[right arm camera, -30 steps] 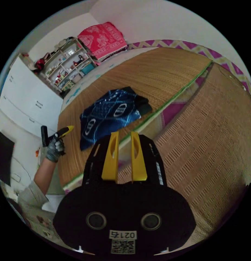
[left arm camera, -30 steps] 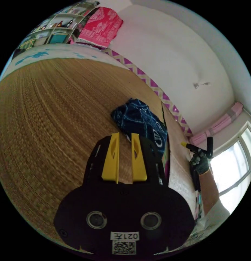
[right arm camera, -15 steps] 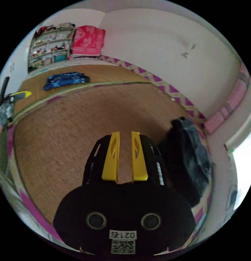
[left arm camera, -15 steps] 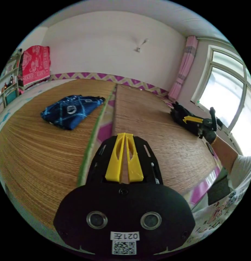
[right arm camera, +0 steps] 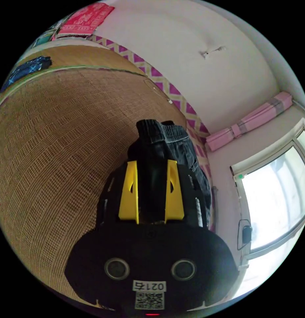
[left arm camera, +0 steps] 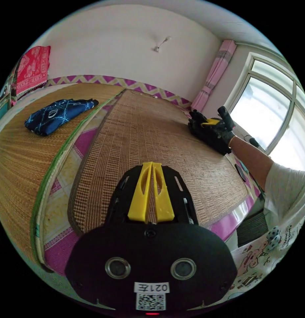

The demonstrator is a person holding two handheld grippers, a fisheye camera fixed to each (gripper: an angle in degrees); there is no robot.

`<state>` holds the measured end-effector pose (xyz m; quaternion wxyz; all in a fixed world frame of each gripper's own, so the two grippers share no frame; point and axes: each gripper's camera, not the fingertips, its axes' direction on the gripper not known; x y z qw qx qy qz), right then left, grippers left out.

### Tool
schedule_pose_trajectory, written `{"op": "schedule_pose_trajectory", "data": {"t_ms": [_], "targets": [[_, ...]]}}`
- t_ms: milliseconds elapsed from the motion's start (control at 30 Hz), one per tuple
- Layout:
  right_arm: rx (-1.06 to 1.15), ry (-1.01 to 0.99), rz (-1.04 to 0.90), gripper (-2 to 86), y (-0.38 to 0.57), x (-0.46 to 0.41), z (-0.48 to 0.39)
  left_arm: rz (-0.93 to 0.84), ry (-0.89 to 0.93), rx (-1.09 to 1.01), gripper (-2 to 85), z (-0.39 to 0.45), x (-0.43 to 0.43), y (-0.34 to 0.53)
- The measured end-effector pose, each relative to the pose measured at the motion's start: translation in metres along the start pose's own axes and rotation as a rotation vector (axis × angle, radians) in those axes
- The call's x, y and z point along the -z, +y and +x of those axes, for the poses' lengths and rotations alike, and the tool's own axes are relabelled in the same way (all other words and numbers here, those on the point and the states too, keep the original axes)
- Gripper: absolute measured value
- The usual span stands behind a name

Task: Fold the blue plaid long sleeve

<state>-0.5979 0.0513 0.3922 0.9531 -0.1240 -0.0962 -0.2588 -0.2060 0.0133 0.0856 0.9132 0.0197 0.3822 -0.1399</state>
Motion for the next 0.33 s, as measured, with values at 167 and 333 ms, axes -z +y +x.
{"op": "schedule_pose_trajectory", "data": {"t_ms": [167,333], "targets": [[-0.012,0.000,0.018,9.6,-0.006,-0.002,0.002,0.003,-0.031,0.008,-1.0,-0.007,0.001,0.017],[-0.242,-0.230,-0.016,4.8,-0.008,0.014,0.059,-0.007,-0.002,0.059,-0.9,-0.018,-0.002,0.029]]}}
